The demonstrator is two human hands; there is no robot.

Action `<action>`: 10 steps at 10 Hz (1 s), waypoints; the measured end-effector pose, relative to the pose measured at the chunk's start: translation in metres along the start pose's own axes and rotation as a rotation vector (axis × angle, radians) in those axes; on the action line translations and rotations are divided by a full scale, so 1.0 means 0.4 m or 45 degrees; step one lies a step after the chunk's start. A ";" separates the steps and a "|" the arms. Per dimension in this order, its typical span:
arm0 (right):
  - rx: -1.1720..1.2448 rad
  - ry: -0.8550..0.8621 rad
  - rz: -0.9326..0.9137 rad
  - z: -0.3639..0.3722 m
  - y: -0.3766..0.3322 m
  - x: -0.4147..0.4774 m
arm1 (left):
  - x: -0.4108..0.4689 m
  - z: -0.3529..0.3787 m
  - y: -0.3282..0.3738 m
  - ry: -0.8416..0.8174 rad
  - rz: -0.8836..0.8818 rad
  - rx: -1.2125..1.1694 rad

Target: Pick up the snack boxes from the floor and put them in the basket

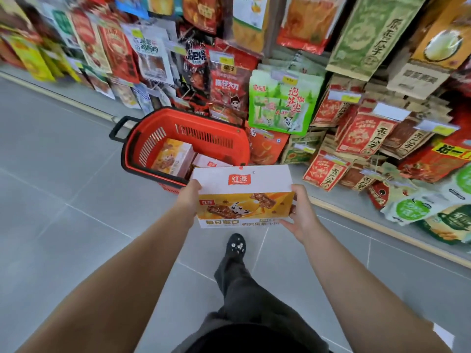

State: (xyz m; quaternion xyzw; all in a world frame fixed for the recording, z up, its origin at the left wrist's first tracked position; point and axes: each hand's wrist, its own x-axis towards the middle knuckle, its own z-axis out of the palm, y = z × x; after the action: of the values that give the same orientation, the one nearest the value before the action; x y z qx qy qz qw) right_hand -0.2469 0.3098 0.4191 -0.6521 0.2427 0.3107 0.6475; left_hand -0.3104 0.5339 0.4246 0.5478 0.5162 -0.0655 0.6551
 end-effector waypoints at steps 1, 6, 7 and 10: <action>-0.035 -0.039 -0.003 0.107 -0.062 0.117 | 0.119 -0.019 0.102 0.044 0.014 0.051; -0.296 -0.009 0.087 0.516 -0.167 0.611 | 0.671 -0.133 0.465 0.156 0.115 0.805; -0.208 0.120 0.103 0.583 -0.118 0.682 | 0.803 -0.133 0.476 0.051 0.064 0.863; -0.326 0.448 0.242 0.695 0.034 0.883 | 1.190 -0.099 0.339 -0.164 0.057 1.246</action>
State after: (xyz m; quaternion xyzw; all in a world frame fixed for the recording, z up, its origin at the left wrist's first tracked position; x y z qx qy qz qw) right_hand -0.0388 0.6160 0.1642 -0.7473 0.3707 0.2801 0.4751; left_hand -0.0277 0.8467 0.1618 0.7970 0.3715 -0.3200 0.3528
